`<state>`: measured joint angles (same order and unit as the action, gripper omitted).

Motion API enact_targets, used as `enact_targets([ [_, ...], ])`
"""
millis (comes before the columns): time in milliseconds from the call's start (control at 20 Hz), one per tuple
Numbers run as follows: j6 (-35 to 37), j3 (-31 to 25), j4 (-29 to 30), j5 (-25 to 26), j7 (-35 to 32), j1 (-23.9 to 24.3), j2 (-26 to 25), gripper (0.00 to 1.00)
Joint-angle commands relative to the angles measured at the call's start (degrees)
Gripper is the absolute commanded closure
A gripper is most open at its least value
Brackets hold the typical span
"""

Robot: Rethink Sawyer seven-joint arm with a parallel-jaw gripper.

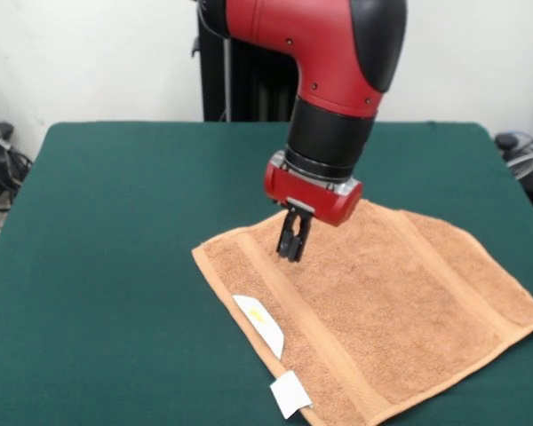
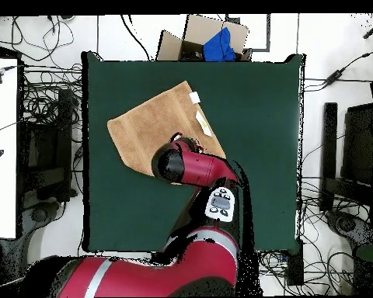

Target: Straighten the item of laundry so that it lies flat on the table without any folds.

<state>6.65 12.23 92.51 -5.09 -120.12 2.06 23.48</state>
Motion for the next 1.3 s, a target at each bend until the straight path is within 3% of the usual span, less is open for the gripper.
enact_targets([
  [50, -5.45, -5.57, -1.39, 1.68, -6.15, 0.69, -3.41, 1.00],
  [450, -4.69, -5.09, -5.52, 1.85, -4.30, 0.90, -4.60, 1.00],
  [500, -3.99, -5.83, -5.70, 2.07, -3.91, 1.56, -4.51, 0.00],
  [900, -1.75, -8.55, -8.55, 2.71, -1.93, 3.77, -6.24, 0.00],
  [1300, -5.73, -11.40, -13.52, 5.79, -0.68, 6.48, -11.00, 0.00],
])
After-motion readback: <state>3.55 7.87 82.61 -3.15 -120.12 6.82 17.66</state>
